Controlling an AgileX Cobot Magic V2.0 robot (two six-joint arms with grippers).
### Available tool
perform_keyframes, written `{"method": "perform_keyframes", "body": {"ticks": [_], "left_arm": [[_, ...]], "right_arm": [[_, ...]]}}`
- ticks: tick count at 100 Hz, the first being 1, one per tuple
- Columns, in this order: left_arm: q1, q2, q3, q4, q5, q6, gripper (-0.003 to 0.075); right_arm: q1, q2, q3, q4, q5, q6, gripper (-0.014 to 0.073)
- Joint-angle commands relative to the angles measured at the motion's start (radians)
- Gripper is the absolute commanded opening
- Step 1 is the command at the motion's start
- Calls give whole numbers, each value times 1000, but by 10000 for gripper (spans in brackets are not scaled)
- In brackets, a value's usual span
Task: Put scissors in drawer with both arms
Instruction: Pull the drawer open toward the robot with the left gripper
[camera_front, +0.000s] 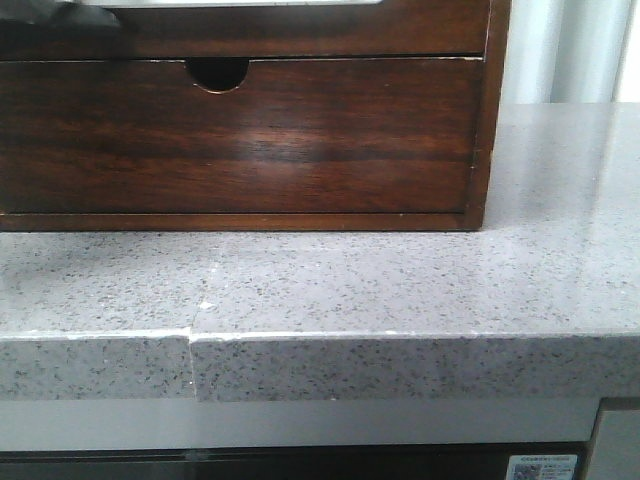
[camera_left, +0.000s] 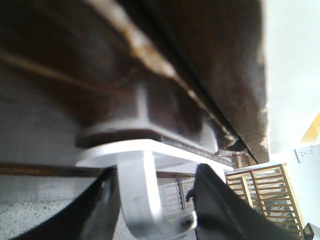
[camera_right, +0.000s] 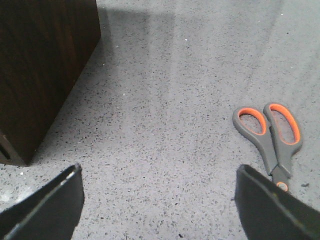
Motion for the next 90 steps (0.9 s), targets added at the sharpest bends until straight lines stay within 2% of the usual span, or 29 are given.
{"method": "perform_keyframes", "body": {"ticks": [1, 19, 45, 90], "left_arm": [[-5, -18, -33, -101, 61, 5, 210], [4, -18, -33, -83, 106, 5, 133], [27, -66, -17, -37, 196, 5, 77], [27, -425, 262, 33, 192, 5, 59]], "right_arm": [[2, 5, -37, 4, -77, -6, 556], [2, 5, -37, 4, -77, -6, 556], [2, 5, -37, 4, -77, -6, 556], [2, 5, -37, 4, -77, -6, 556]]}}
